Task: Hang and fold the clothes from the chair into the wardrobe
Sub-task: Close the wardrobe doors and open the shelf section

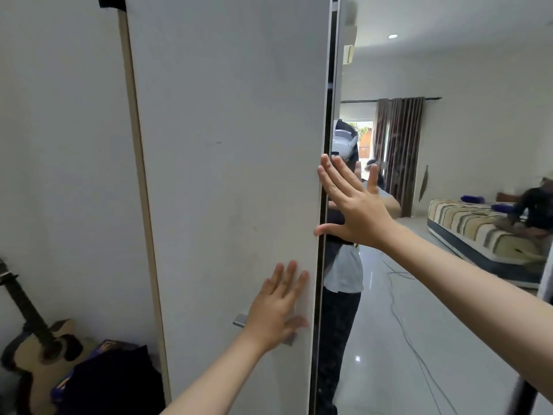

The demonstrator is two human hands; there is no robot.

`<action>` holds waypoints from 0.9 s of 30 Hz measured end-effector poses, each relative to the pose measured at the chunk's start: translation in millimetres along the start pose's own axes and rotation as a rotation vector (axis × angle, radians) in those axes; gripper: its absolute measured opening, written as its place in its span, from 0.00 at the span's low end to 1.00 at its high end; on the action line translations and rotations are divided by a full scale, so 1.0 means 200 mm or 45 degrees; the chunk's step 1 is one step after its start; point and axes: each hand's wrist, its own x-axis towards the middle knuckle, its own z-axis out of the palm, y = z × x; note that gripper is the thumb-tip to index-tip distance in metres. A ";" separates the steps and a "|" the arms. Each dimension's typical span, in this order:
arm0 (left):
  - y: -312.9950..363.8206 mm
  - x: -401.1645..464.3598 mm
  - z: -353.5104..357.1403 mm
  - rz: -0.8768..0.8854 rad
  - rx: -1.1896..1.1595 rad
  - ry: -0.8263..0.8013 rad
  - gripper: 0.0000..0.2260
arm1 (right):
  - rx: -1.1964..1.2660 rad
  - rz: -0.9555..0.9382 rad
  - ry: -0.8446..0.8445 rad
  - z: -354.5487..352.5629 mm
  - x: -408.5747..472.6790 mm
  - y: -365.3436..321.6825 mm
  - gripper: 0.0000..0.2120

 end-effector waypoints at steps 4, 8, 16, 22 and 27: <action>-0.03 0.12 0.08 -0.019 -0.041 0.021 0.42 | -0.044 0.044 -0.084 0.10 0.02 0.08 0.51; -0.05 0.19 0.13 -0.046 -0.060 0.046 0.46 | -0.066 0.101 -0.146 0.17 0.03 0.12 0.51; -0.06 0.31 0.22 -0.120 -0.027 0.086 0.49 | -0.081 0.194 -0.095 0.29 0.05 0.16 0.57; -0.06 0.34 0.23 -0.159 0.017 0.040 0.50 | -0.050 0.298 -0.196 0.28 0.06 0.12 0.57; 0.01 0.33 0.15 -0.184 -0.018 -0.036 0.44 | -0.068 0.437 -0.290 0.23 0.07 0.03 0.53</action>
